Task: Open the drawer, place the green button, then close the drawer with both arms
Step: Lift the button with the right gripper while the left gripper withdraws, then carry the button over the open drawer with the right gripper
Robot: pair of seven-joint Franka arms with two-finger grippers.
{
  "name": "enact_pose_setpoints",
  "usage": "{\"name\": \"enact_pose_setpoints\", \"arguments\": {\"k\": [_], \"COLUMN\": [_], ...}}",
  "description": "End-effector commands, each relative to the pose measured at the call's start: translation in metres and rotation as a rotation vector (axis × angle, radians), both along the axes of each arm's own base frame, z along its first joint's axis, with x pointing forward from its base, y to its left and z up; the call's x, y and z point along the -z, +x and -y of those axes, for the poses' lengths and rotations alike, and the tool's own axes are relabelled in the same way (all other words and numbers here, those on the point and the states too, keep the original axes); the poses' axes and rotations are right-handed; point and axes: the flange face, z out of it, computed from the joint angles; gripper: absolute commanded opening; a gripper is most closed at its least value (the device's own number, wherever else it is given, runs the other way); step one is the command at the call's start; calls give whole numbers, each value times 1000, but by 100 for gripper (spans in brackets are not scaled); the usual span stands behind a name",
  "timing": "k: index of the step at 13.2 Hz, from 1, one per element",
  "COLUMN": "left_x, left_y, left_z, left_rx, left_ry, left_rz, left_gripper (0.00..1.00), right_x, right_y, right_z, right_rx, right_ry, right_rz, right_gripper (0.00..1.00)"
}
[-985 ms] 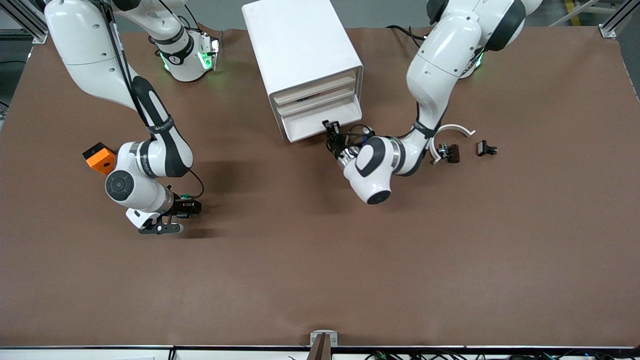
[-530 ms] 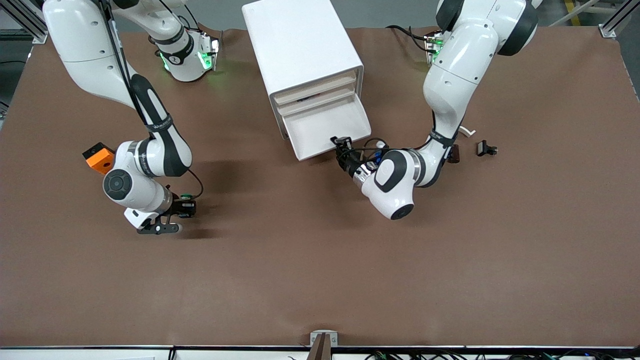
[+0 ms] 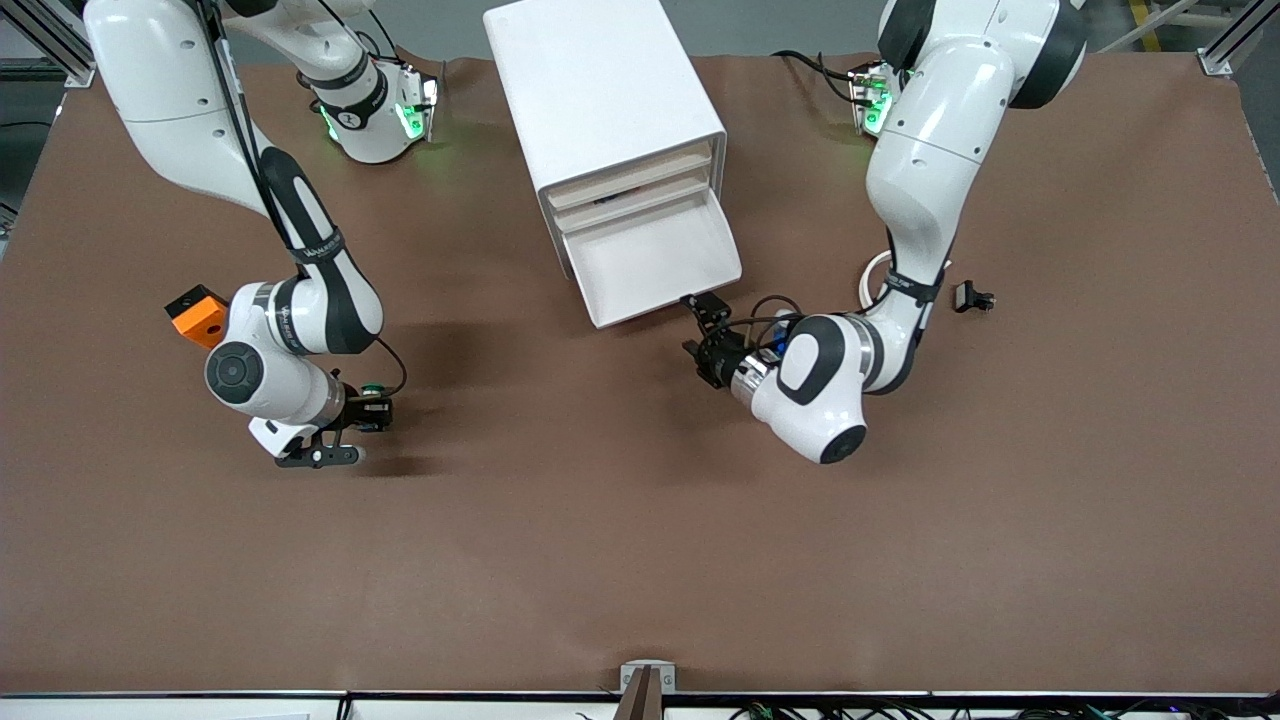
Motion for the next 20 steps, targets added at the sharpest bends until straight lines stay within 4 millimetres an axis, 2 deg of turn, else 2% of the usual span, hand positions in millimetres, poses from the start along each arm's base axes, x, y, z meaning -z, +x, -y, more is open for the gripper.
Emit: {"name": "enact_pose_setpoints", "arguments": {"k": [1,4,5,7,10,14,20], "left_x": [-38,-67,-84,-128,-183,-257,-318], "left_y": [39,71,79,94,105,100,77], "left_z": [-39,-80,-96,-131,-177,-214,-239], "left_rx": [-7,-6,4,86,144,410,869], "left_ry": [55,134,142,115,147,114,-3], "left_rz": [117,238,289,436,571,779,909], "left_gripper": [100,100,100,100,100,100,100], "right_x": [-40,-66,-75,-105,-139,-167,-188], "right_y": [-9,-17,-21,-30,-50,-77,-104], "right_z": [-9,-26,-29,-43,-87,-143,-236], "right_rx": [17,73,83,123,220,376,680], "right_ry": [18,5,1,-14,-70,-97,-152], "right_rz": [-55,-126,-158,-229,-269,-304,-295], "right_gripper": [14,15,15,15,15,15,16]}}
